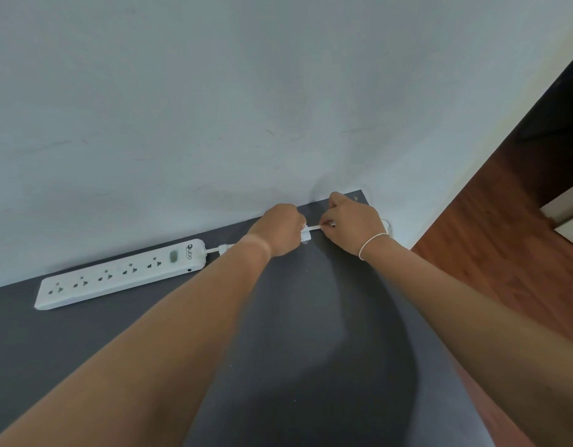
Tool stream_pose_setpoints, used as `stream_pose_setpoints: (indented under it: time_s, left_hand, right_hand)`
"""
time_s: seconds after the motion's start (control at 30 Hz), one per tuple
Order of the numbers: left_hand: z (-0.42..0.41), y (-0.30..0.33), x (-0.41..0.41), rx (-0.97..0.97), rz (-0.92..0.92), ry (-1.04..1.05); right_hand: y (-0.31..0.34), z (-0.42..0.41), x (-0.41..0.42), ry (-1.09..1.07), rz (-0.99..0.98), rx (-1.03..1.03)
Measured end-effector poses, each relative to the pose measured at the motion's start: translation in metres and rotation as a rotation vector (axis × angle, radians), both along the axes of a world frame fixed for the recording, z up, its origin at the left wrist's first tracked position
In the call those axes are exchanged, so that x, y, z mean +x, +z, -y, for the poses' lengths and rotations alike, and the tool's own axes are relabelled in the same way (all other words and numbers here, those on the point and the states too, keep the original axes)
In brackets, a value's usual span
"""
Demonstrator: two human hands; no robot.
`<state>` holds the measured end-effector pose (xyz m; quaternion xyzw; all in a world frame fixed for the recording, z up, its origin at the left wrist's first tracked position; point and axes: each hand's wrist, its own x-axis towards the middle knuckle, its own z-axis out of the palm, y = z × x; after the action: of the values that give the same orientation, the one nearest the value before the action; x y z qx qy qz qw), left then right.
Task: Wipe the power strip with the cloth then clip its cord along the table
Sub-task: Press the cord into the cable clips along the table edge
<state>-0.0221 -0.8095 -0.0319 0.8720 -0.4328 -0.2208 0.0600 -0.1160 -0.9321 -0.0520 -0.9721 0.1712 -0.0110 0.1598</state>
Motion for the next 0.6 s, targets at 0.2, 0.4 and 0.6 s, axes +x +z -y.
stream_pose_setpoints:
  time_s: [0.2, 0.4, 0.6]
  left_hand:
    - [-0.003, 0.000, 0.003, -0.038, -0.045, -0.002]
    - [0.001, 0.001, 0.007, -0.037, -0.075, 0.029]
    - [0.024, 0.003, 0.004, -0.172, -0.124, 0.035]
  right_hand:
    - [-0.005, 0.002, -0.001, 0.008, 0.053, 0.040]
    - [0.001, 0.024, -0.022, -0.052, 0.118, 0.271]
    - [-0.009, 0.040, -0.038, -0.141, 0.152, 0.325]
